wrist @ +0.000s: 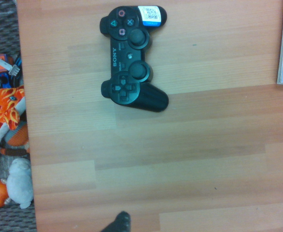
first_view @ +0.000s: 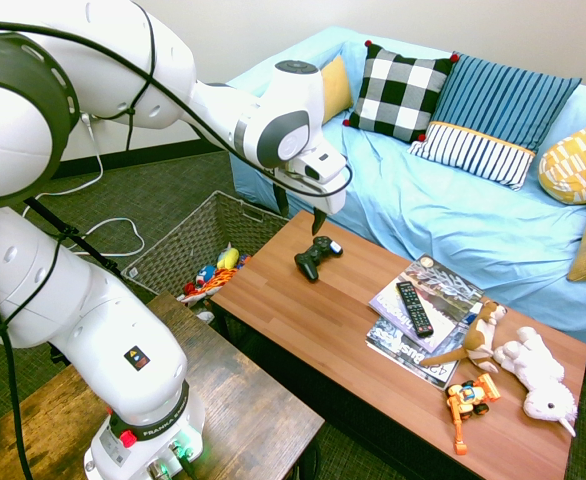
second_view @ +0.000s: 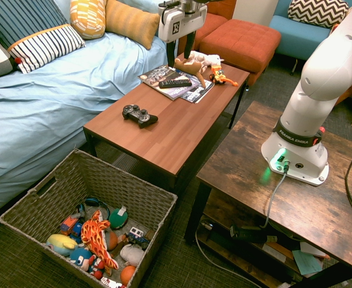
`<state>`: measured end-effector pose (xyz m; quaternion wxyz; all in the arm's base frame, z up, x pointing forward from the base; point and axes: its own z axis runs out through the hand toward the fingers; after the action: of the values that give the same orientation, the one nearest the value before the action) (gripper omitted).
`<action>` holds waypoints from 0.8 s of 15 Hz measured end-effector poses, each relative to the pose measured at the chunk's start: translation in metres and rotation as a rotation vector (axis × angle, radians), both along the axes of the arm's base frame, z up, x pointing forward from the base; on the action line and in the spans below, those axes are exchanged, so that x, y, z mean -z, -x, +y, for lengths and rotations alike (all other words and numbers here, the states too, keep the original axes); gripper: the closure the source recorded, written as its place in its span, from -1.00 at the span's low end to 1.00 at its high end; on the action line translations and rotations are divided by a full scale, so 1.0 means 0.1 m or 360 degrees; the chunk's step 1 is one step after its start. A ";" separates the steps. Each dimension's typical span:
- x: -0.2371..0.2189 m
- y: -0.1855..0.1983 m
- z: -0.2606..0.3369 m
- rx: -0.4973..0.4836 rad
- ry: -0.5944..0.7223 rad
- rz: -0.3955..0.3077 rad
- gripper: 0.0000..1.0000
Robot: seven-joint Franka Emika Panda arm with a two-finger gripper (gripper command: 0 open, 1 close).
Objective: Put the gamepad in the basket
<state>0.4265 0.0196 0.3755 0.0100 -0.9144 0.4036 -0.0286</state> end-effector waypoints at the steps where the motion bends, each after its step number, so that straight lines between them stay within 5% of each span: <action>1: 0.00 -0.01 0.00 0.0000 0.0000 0.0000 -1.00; 8: 0.15 -0.30 0.28 0.0131 -0.0011 0.0000 -1.00; 12: 0.59 -0.71 0.40 0.0158 -0.0001 0.0028 -1.00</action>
<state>0.4972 0.0596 0.3166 0.0054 -0.8934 0.4487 -0.0209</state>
